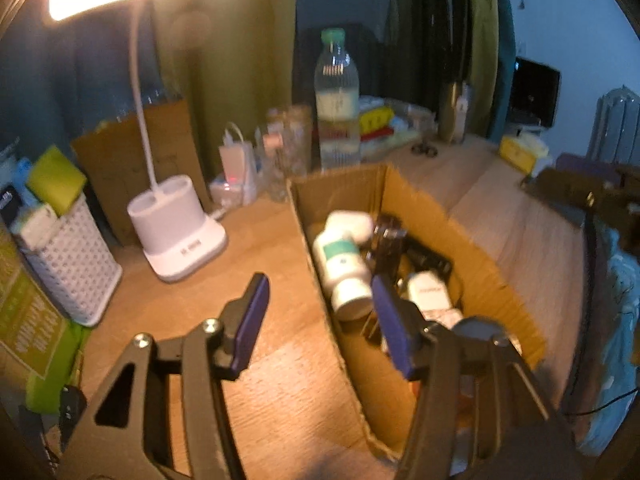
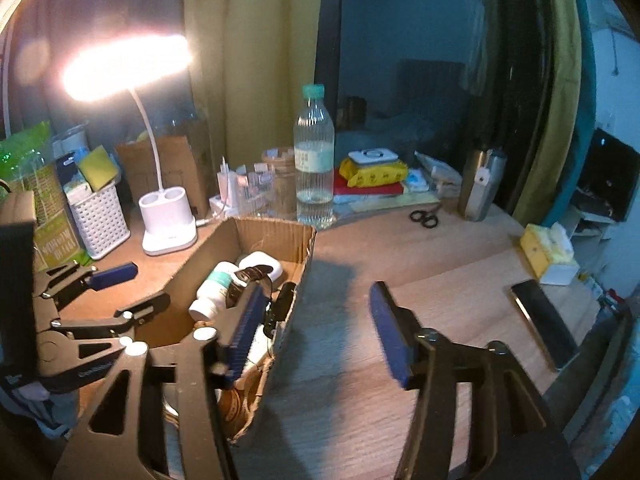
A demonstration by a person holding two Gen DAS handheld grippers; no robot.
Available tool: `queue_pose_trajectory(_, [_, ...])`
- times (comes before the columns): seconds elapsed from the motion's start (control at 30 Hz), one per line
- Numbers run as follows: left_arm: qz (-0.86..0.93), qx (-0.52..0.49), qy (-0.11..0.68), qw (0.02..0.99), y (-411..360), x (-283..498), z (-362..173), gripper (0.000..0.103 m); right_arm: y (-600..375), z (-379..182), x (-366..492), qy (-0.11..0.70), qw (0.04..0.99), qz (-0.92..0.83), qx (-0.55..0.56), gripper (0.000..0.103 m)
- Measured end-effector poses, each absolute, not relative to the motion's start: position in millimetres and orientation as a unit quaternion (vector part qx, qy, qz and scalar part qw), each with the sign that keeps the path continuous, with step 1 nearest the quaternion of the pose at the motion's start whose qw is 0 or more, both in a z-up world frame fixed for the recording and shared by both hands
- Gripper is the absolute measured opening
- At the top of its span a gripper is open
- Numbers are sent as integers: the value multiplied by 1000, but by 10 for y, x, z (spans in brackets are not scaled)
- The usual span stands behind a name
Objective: Organize rigid objects
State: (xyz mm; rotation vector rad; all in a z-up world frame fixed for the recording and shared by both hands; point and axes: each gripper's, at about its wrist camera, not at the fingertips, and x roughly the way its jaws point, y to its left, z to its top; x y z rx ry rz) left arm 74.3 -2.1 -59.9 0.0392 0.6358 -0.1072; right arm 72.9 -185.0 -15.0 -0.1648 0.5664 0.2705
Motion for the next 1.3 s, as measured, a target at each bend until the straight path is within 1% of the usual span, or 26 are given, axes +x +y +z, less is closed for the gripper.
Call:
queue_pose_trajectory(0.1, [-56, 12, 292, 955, -3, 638, -431, 57, -1808, -43, 620, 263, 953, 122, -88, 62])
queue_pose_trajectory(0.13, [-58, 11, 287, 956, -1, 598, -379, 61, -1790, -11, 581, 258, 955, 120, -89, 62])
queue_pose_trajectory(0.17, [-60, 9, 281, 958, -4, 555, -322, 68, -1779, 22, 549, 253, 956, 119, -89, 62])
queue_pose_trajectory(0.23, [-63, 3, 262, 963, 10, 463, -198, 73, -1762, 79, 487, 245, 958, 118, -89, 62])
queue_pose_trajectory(0.3, [-67, 0, 243, 968, 18, 373, -88, 74, -1739, 130, 424, 237, 960, 117, -93, 62])
queue_pose_trajectory(0.37, [-69, 3, 230, 971, 20, 299, 18, 82, -1734, 180, 358, 229, 962, 116, -93, 62])
queue_pose_trajectory(0.43, [-72, 1, 217, 974, 32, 225, 103, 86, -1720, 220, 309, 225, 963, 115, -93, 63])
queue_pose_trajectory(0.6, [-65, -7, 186, 980, 88, 51, 328, 89, -1697, 332, 184, 208, 968, 109, -91, 68])
queue_pose_trajectory(0.73, [-57, -15, 164, 985, 163, -74, 491, 95, -1697, 424, 76, 194, 972, 101, -85, 73])
queue_pose_trajectory(0.9, [-43, -22, 140, 989, 244, -169, 620, 98, -1677, 524, -65, 176, 977, 92, -79, 74])
queue_pose_trajectory(1.3, [-41, -12, 139, 989, 236, -188, 633, 99, -1702, 556, -121, 169, 980, 85, -67, 75])
